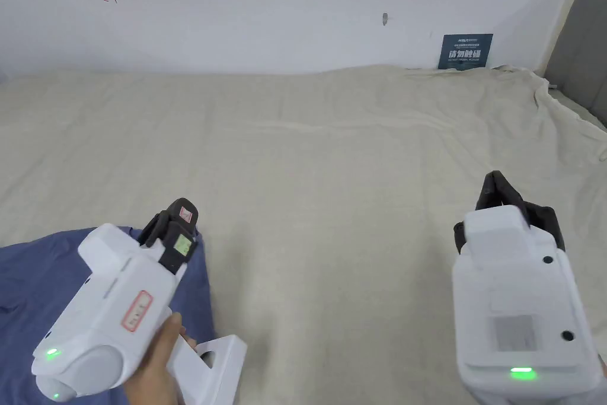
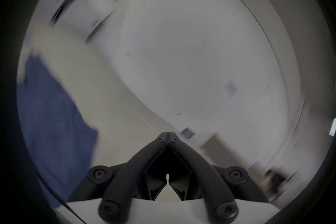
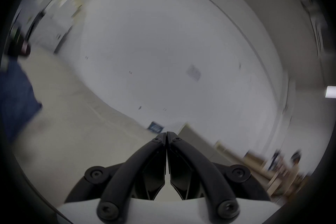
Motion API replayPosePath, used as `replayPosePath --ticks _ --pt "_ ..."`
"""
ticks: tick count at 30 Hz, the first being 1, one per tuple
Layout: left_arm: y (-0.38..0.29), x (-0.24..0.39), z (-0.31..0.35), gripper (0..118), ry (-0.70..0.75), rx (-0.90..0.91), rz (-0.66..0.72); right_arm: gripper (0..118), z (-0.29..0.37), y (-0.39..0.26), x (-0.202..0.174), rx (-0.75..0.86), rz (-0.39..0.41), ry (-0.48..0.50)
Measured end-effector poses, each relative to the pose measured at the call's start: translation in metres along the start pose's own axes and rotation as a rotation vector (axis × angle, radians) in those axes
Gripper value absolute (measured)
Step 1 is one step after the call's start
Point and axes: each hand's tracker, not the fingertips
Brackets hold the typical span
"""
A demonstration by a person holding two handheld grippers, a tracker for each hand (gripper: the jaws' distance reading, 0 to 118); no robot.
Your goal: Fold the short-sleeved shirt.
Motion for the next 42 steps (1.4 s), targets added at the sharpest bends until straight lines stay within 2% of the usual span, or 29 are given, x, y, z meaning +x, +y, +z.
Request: replayPosePath --ticks 2,4,6,9,21,42 --pt "-0.006 0.016 -0.002 0 0.062 -0.005 -0.207 1 -0.005 -0.002 0.01 -0.076 -0.181 0.063" --pt "-0.018 0.029 -0.006 0 0.135 0.016 -0.403 1 -0.009 -0.009 0.018 -0.126 -0.313 0.115" --pt "-0.029 0.037 -0.006 0 0.175 0.042 -0.539 1 -0.01 -0.015 0.022 -0.14 -0.396 0.153" --pt "-0.035 0.037 -0.01 0 0.174 0.036 -0.579 1 -0.006 -0.016 0.02 -0.161 -0.476 0.192" --pt "-0.029 0.027 -0.009 0 0.18 0.041 -0.503 1 -0.001 -0.007 0.015 -0.163 -0.446 0.183" --pt "-0.031 0.031 -0.007 0 0.171 0.045 -0.534 1 -0.004 -0.008 0.022 -0.155 -0.44 0.186"
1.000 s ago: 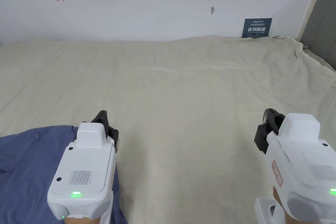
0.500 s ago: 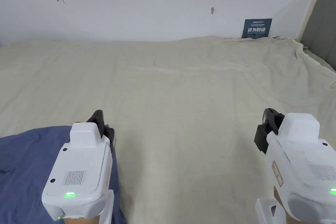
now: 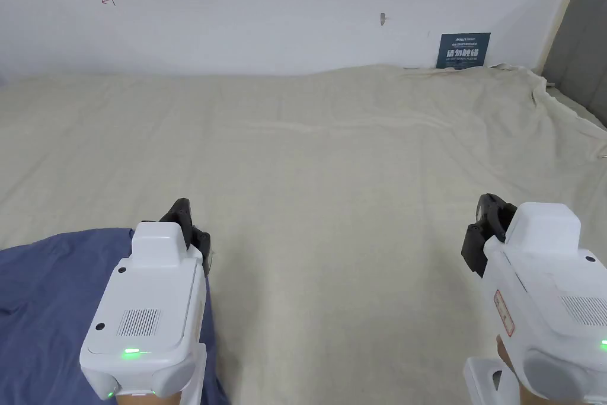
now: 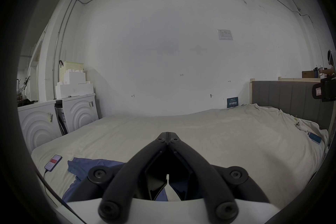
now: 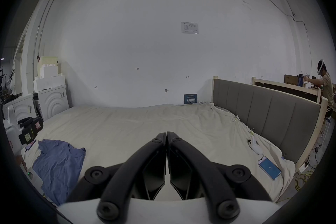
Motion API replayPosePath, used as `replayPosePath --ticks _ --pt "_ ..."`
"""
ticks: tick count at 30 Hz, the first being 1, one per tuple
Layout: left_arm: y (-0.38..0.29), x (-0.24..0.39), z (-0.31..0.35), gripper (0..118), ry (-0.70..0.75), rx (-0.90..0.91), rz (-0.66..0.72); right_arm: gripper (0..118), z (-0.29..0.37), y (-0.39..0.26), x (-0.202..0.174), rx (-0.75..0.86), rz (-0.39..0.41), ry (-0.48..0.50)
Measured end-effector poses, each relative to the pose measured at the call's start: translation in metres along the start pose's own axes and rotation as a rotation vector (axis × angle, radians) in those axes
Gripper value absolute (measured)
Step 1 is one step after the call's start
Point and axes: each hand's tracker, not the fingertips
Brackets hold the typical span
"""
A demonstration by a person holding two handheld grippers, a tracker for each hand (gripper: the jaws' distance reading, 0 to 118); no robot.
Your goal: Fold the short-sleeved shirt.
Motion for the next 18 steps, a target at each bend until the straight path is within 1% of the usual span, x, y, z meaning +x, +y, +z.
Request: replayPosePath --ticks 10,18 --pt "-0.0006 -0.0034 0.0003 0 0.007 -0.002 0.008 1 -0.0026 -0.0019 0.0052 0.003 0.002 -0.002" --pt "0.0002 -0.0078 0.0022 0 0.014 0.001 0.018 1 -0.0008 0.0 0.0008 -0.001 0.005 0.004"
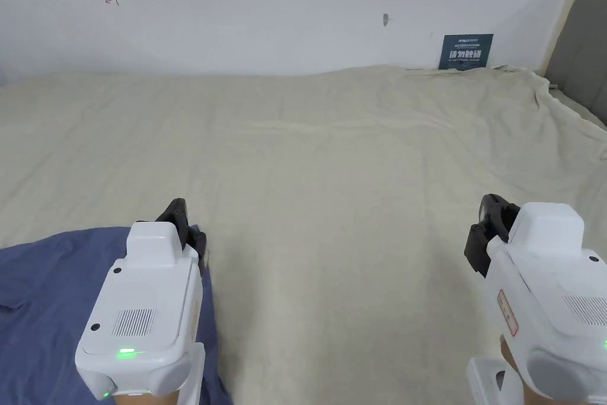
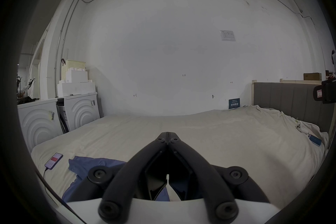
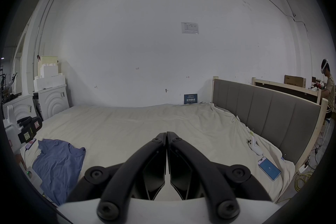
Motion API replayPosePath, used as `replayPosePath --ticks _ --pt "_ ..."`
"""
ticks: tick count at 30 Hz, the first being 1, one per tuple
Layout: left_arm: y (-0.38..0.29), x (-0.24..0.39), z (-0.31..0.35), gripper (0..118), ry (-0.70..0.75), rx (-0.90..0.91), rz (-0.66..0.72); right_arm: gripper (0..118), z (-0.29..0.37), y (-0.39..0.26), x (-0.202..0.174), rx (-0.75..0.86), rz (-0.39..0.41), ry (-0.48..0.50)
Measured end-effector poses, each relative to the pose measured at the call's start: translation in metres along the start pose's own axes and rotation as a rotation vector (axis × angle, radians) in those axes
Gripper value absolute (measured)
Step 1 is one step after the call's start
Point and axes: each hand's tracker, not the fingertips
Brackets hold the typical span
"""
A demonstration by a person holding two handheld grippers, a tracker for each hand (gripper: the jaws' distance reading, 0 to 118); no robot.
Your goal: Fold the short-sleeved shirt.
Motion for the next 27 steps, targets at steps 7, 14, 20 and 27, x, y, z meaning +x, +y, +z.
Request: replayPosePath --ticks 7,14,20,27 --pt "0.002 -0.023 0.006 0 0.046 0.006 0.029 1 -0.008 0.005 -0.022 0.017 0.027 0.048" --pt "0.004 -0.076 0.023 0 0.173 0.011 0.028 1 -0.02 0.014 -0.078 0.042 0.051 0.181" --pt "0.0 -0.132 0.05 0 0.307 0.002 0.02 1 -0.022 0.017 -0.14 0.053 0.07 0.324" --pt "-0.003 -0.189 0.09 0 0.451 -0.015 0.024 1 -0.021 0.012 -0.205 0.044 0.076 0.475"
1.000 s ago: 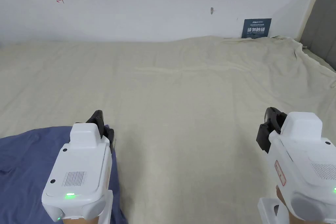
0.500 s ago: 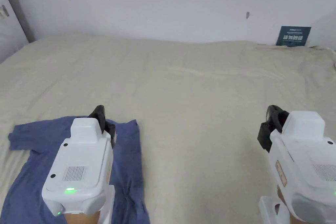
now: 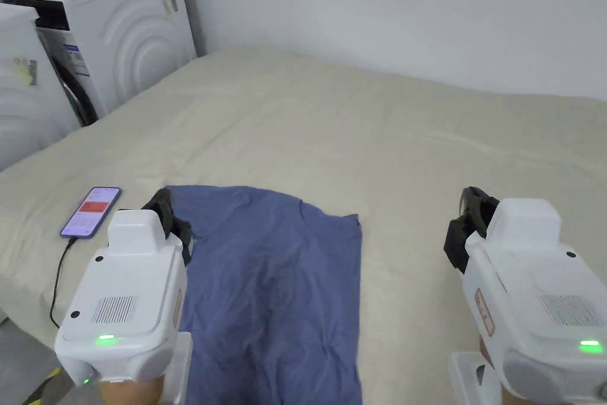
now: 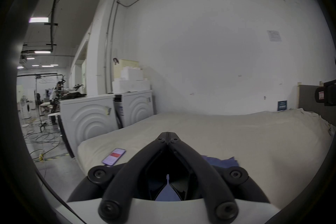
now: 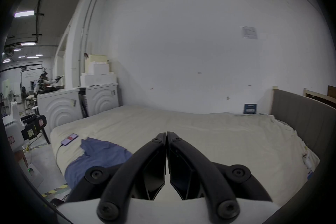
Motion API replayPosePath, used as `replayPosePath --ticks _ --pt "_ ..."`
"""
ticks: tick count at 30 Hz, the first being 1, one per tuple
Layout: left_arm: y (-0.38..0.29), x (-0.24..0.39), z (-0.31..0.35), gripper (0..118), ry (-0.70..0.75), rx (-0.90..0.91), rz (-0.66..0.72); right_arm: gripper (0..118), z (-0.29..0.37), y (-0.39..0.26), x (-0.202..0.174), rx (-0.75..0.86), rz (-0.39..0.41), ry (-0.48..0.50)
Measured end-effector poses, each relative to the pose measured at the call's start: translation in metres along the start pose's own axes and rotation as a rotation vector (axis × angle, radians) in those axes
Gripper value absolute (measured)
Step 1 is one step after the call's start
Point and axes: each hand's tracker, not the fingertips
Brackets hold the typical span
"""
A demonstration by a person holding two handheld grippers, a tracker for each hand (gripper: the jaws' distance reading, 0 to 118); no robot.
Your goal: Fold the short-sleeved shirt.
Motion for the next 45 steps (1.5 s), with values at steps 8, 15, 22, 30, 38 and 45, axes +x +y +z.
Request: replayPosePath --ticks 8,15,22,30,38,45 --pt "-0.003 -0.055 0.016 0 0.12 -0.009 -0.009 1 -0.02 -0.006 -0.05 -0.017 0.011 0.124" --pt "-0.008 -0.077 0.023 0 0.168 -0.025 -0.008 1 -0.019 -0.005 -0.07 -0.021 0.019 0.164" --pt "-0.01 -0.073 0.012 0 0.147 -0.037 0.0 1 -0.026 -0.007 -0.06 -0.027 0.019 0.149" --pt "-0.012 -0.046 -0.038 0 -0.011 -0.154 0.032 1 -0.034 -0.007 -0.041 -0.036 0.022 0.098" --pt "-0.039 -0.007 -0.121 0 -0.168 -0.505 0.109 1 -0.043 -0.023 -0.011 -0.08 0.027 0.031" --pt "-0.084 0.038 -0.164 66 -0.247 -0.757 0.036 1 -0.047 -0.038 0.02 -0.12 0.026 -0.031"
